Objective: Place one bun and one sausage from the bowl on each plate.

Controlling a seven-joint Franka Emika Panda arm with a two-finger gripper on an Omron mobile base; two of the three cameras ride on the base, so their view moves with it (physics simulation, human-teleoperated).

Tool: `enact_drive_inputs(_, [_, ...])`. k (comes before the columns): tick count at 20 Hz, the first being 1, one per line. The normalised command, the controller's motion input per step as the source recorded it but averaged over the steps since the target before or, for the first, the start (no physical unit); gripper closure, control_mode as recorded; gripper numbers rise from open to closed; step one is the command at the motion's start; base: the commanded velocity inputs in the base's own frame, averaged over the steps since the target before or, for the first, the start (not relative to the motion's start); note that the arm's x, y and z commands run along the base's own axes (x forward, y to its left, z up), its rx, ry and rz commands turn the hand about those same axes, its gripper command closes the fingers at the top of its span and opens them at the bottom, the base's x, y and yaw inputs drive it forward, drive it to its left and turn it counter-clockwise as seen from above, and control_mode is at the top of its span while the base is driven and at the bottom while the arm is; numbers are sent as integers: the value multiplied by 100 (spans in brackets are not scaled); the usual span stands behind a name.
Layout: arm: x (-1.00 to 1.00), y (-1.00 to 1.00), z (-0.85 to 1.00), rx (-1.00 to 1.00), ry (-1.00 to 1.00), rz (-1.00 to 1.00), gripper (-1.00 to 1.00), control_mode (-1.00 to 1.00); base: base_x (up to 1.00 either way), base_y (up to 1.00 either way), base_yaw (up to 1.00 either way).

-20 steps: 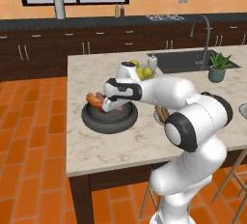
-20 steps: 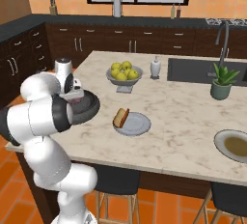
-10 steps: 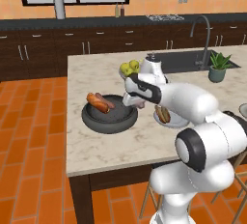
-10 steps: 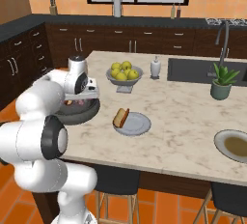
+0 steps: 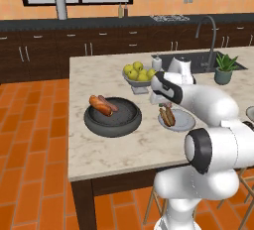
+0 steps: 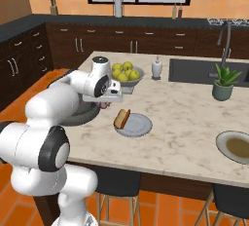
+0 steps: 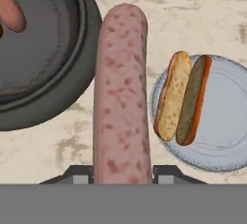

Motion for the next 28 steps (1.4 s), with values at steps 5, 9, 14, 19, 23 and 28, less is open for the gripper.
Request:
enact_drive_inputs(5, [0,-87,0,-1,1,-14,100,-100,0,0,0])
enact_drive_inputs(9, [0,-69,0,0,3,-16,100,-100,0,0,0])
enact_drive_inputs(14, [0,-42,-17,-1,0,-8,100,-100,0,0,0])
enact_drive_inputs(19, [7,-38,-50,0,0,-10,100,-100,0,0,0])
enact_drive_inputs(23, [4,-28,-46,0,0,-6,100,-100,0,0,0])
enact_drive_inputs(28, [24,-13,-25,0,0,-7,100,-100,0,0,0])
